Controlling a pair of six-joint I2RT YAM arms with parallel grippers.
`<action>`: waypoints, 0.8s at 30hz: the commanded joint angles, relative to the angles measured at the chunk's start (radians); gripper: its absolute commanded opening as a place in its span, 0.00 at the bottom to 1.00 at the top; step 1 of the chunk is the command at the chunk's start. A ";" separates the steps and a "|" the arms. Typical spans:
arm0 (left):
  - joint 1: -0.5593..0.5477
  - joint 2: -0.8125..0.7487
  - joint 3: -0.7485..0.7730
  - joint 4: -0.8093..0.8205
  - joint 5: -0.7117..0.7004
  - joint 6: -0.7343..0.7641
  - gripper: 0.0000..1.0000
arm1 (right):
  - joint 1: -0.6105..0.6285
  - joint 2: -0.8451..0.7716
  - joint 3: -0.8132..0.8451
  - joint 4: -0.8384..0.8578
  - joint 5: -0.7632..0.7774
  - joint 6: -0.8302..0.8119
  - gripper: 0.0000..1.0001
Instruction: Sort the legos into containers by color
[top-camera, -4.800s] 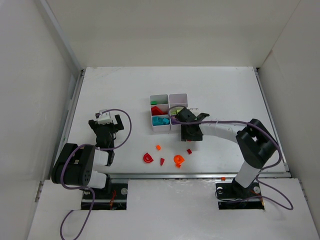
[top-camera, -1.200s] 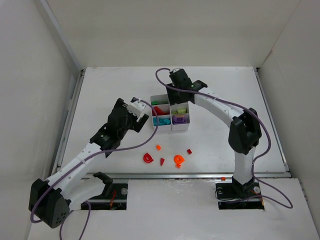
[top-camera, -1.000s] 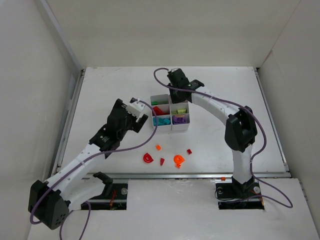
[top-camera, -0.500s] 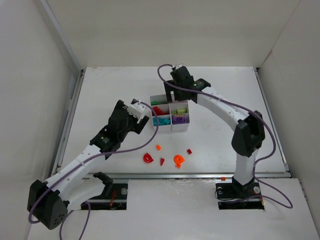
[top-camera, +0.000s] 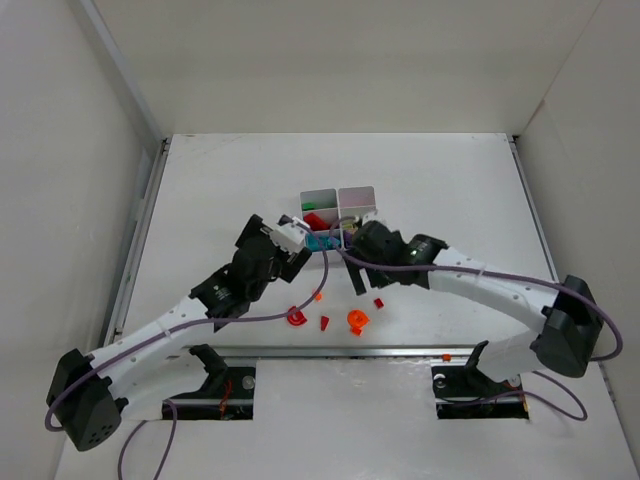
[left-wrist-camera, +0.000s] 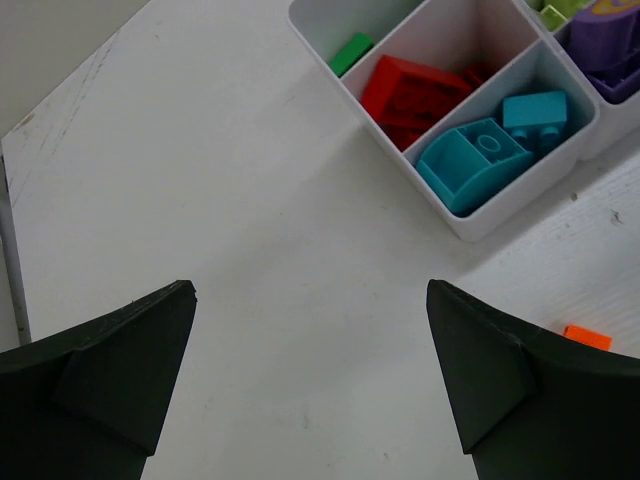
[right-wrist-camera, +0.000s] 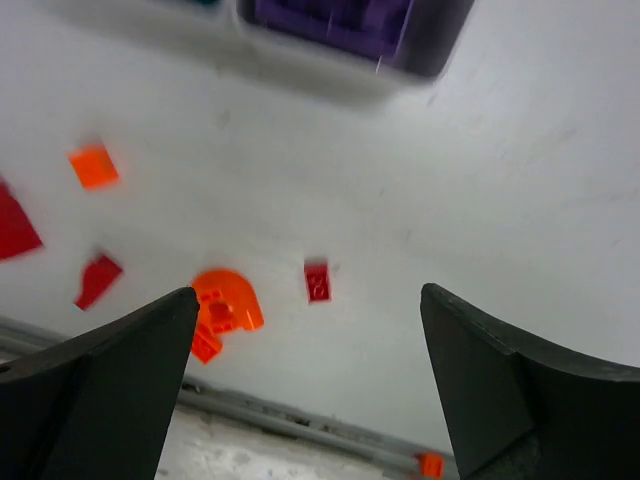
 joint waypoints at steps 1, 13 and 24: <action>-0.063 -0.047 -0.035 0.060 -0.058 0.021 1.00 | 0.060 0.019 -0.101 -0.024 -0.094 0.142 0.96; -0.118 -0.133 -0.143 0.060 -0.148 0.011 1.00 | 0.114 0.128 -0.253 0.165 -0.119 0.229 0.81; -0.118 -0.151 -0.163 0.089 -0.199 0.011 1.00 | 0.114 0.219 -0.181 0.090 -0.019 0.238 0.88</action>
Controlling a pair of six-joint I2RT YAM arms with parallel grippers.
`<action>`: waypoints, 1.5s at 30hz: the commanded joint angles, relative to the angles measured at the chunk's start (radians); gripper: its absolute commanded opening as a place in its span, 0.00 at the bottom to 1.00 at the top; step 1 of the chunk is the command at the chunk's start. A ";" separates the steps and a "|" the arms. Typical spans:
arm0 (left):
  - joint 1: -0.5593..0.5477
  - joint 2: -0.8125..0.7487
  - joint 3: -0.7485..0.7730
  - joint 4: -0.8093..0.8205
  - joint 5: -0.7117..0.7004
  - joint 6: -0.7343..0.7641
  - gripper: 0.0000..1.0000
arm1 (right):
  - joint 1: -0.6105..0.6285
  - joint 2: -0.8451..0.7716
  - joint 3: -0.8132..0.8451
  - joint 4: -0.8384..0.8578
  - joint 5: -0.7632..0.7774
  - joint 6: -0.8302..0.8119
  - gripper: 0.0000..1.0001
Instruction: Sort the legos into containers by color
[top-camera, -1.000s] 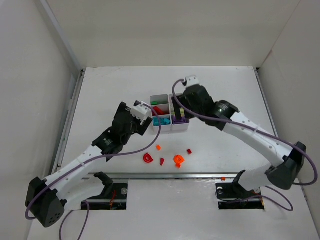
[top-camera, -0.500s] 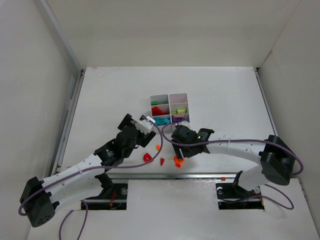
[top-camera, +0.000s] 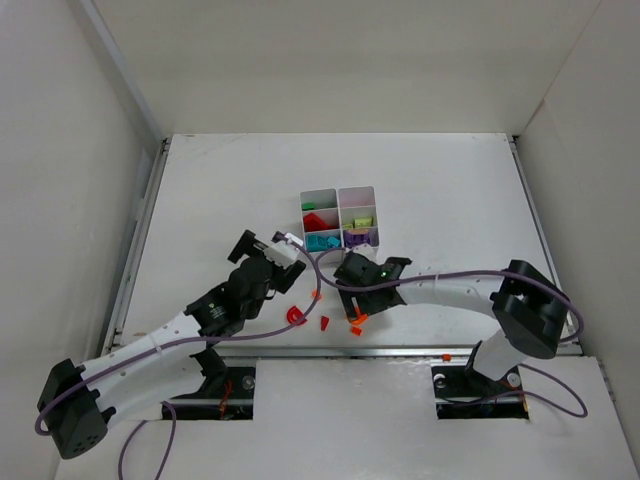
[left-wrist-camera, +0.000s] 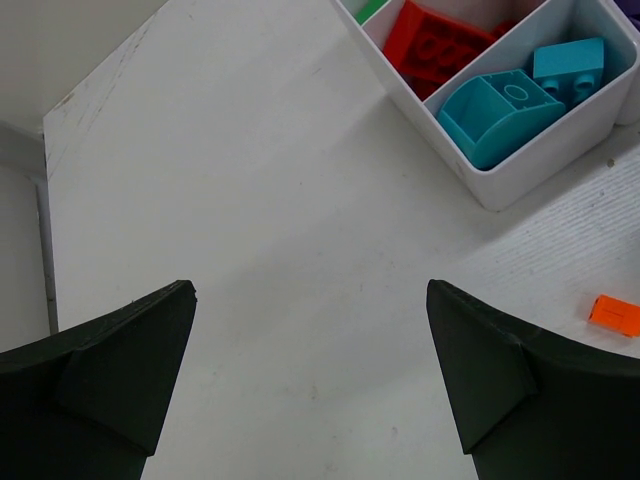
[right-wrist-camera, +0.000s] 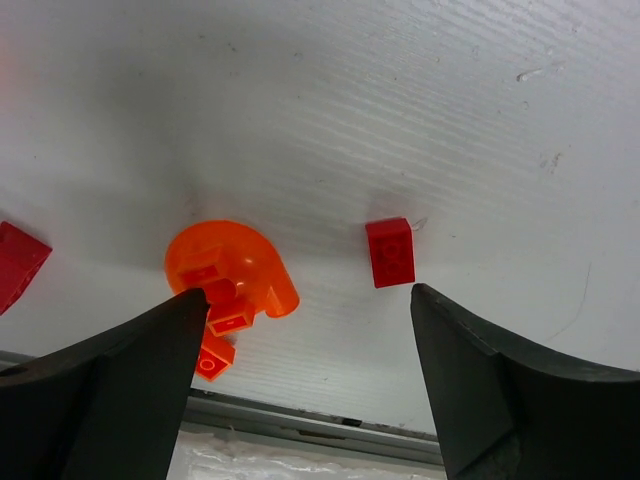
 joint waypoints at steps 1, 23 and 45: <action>-0.007 -0.023 -0.013 0.047 -0.036 0.000 1.00 | -0.002 0.031 0.058 -0.025 0.070 0.012 0.89; -0.025 -0.032 -0.013 0.057 -0.046 0.018 1.00 | -0.178 -0.236 0.042 0.079 -0.138 -0.068 0.91; 0.281 0.158 0.091 0.123 0.264 -0.388 1.00 | -0.341 -0.421 -0.110 0.264 -0.094 -0.220 1.00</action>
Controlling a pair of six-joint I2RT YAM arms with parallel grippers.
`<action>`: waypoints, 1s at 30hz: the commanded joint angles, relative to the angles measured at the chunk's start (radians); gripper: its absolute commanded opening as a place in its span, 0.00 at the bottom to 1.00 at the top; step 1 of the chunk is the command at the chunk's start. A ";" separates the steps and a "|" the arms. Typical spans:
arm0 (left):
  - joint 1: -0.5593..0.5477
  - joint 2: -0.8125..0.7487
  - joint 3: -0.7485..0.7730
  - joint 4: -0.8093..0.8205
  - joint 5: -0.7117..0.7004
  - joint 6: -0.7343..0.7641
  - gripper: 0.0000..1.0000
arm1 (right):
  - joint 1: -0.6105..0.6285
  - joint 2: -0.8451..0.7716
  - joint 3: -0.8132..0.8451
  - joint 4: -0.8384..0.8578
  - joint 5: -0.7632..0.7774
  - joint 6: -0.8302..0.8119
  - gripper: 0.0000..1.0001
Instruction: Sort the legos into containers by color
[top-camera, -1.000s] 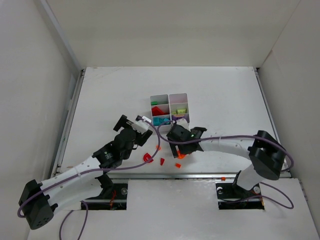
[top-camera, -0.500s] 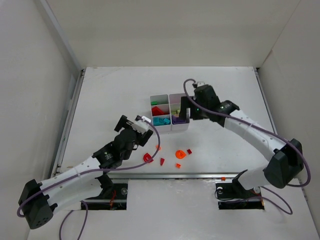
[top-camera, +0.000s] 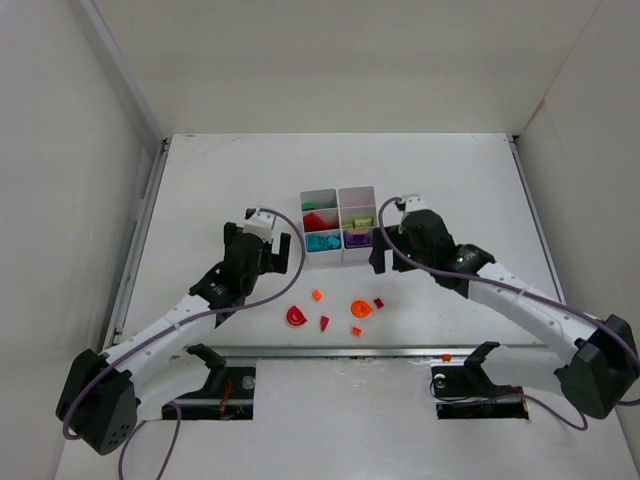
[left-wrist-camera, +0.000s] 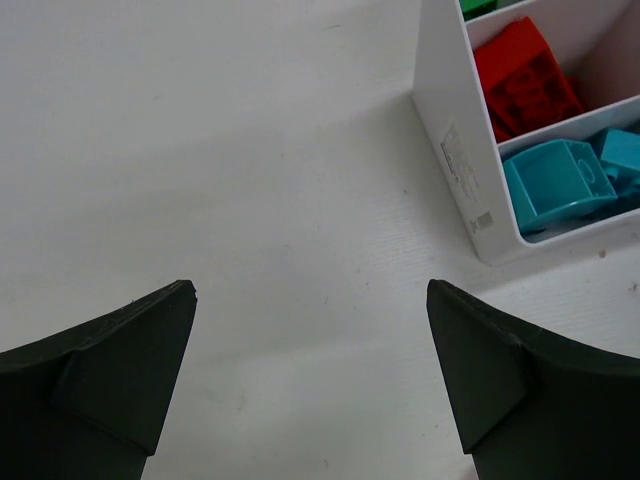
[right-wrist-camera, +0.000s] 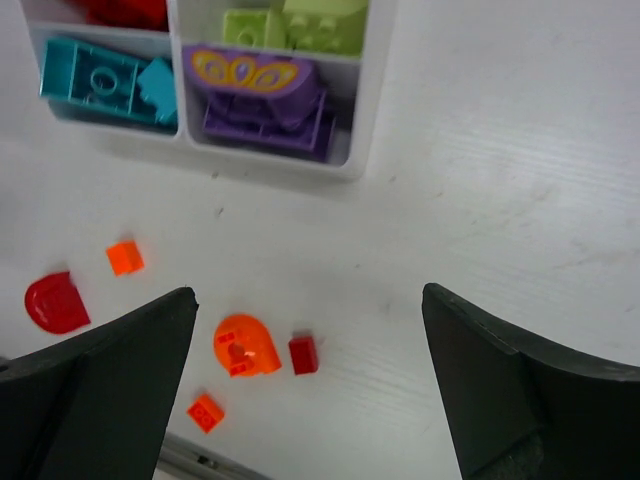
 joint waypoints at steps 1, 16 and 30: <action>0.040 0.007 0.058 0.065 0.107 -0.064 1.00 | 0.062 0.010 -0.047 0.022 0.039 0.077 1.00; 0.130 0.050 0.020 0.123 0.116 -0.077 1.00 | 0.114 0.254 -0.127 0.070 -0.108 0.149 0.52; 0.140 0.050 0.020 0.071 0.116 -0.043 1.00 | 0.124 0.252 -0.195 0.084 -0.137 0.183 0.49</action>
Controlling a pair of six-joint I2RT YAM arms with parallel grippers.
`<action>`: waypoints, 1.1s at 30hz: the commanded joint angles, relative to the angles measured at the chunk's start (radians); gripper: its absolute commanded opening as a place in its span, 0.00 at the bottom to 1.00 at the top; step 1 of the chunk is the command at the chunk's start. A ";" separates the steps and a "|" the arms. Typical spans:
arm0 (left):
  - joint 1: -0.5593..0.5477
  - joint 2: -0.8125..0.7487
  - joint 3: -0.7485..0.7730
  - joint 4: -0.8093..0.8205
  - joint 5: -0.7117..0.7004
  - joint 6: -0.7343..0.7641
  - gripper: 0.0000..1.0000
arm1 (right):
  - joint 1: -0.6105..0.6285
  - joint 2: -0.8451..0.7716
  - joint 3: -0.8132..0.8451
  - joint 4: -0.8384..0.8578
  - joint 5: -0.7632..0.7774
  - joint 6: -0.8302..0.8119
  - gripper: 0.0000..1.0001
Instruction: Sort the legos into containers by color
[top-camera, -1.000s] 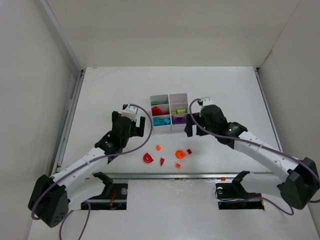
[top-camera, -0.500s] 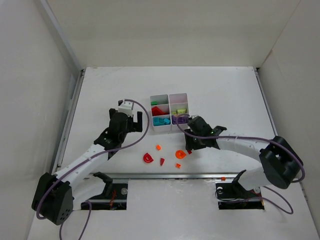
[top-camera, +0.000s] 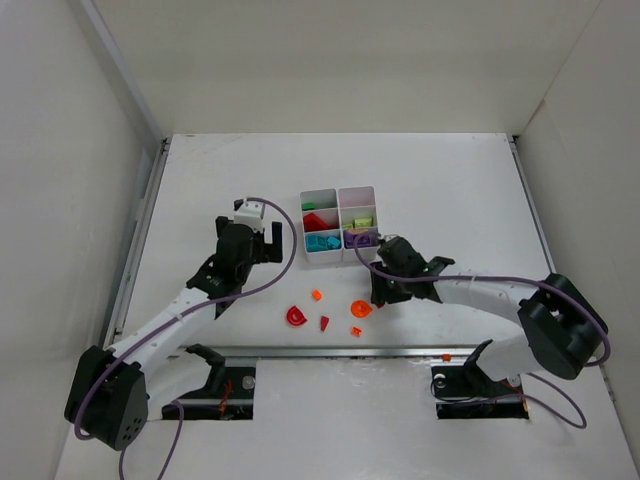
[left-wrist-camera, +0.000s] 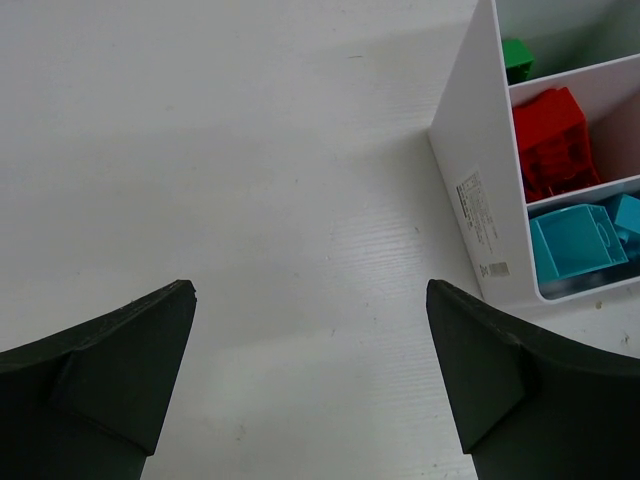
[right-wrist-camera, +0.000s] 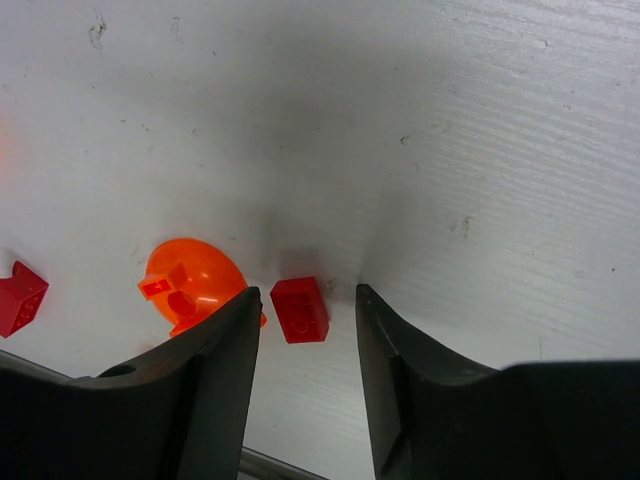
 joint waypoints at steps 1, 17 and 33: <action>0.006 -0.004 -0.005 0.008 0.005 0.010 1.00 | 0.024 0.005 -0.022 0.021 -0.021 0.030 0.48; 0.006 -0.054 -0.025 -0.022 -0.045 0.040 1.00 | 0.084 0.059 0.079 -0.177 0.155 0.090 0.00; 0.015 -0.105 -0.063 0.012 -0.067 0.079 1.00 | 0.084 0.267 0.797 -0.217 0.395 -0.120 0.00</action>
